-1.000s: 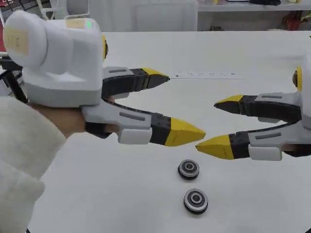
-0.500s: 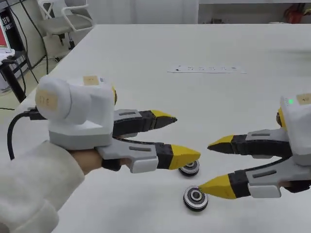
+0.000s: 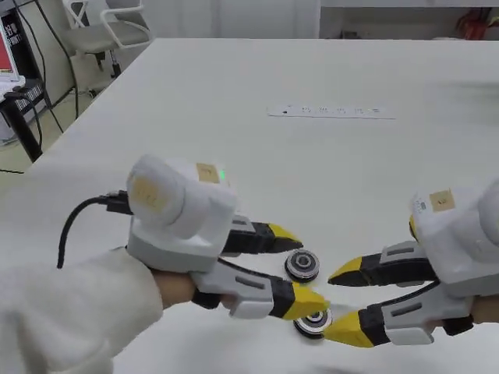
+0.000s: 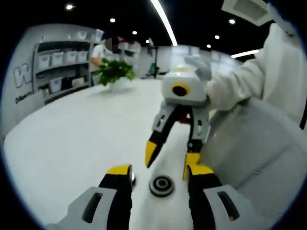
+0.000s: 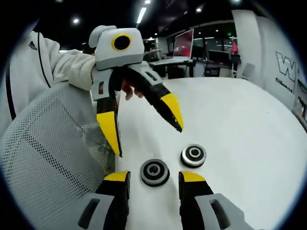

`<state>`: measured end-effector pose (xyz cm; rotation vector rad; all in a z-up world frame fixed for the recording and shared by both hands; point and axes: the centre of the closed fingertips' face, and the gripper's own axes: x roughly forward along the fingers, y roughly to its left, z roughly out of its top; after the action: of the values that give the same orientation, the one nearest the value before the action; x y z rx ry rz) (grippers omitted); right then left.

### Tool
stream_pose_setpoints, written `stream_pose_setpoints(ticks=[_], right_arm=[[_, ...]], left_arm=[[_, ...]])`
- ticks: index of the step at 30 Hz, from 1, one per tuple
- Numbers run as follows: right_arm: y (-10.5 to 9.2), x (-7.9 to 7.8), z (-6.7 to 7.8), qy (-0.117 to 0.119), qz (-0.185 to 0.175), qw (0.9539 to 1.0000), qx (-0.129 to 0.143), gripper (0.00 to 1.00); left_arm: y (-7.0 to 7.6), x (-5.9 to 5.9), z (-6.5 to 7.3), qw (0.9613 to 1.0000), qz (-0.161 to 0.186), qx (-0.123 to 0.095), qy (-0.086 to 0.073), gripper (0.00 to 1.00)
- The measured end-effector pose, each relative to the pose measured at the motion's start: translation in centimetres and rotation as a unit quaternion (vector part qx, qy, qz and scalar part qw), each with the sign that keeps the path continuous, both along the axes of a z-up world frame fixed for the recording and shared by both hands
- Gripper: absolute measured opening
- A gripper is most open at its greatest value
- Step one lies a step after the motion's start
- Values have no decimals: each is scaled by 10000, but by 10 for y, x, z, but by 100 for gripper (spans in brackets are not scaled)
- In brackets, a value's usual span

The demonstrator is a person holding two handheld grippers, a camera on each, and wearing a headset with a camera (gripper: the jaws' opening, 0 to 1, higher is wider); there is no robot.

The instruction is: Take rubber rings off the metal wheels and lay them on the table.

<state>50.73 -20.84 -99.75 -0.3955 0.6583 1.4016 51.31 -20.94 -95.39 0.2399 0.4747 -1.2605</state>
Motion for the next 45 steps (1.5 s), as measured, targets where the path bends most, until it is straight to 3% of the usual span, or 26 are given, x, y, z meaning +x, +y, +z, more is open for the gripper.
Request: stream_pose_setpoints(ticks=[5, 10, 14, 16, 19, 25, 28, 30, 32, 39, 45], right_arm=[[0, -4, -7, -22, 115, 9999, -90, 32], [1, -2, -10, -52, 80, 9999, -130, 31], [0, -1, -12, -28, 33, 9999, -135, 29], [1, -2, -13, -9, 56, 9999, -130, 27], [0, -2, -16, 8, 49, 9998, -198, 29], [-1, -1, -19, -36, 66, 9997, -237, 26], [0, 0, -20, -103, 104, 9996, -258, 25], [0, 1, -20, -173, 121, 9995, -248, 23], [0, 0, -21, -172, 123, 9994, -259, 23], [-1, -1, -21, -401, 350, 9981, -307, 21], [0, -1, -20, -401, 364, 9979, -347, 20]], left_arm=[[-6, -7, -16, 9996, -170, 215, 25, 43], [-2, 5, -22, 9996, 153, 191, 137, 35], [1, 3, -35, 9988, 41, 479, 97, 34], [-1, -2, -36, 9988, 13, 423, 260, 33], [-3, -3, -36, 9988, -19, 375, 299, 28], [-1, -5, -49, 9970, -207, 744, 107, 20], [-4, -1, -47, 9966, -312, 750, -163, 16], [-3, -1, -47, 9968, -278, 736, -151, 16], [-4, -2, -47, 9966, -350, 696, -252, 15], [-3, -3, -46, 9968, -364, 657, -271, 14], [-2, -4, -46, 9967, -374, 663, -299, 14]])
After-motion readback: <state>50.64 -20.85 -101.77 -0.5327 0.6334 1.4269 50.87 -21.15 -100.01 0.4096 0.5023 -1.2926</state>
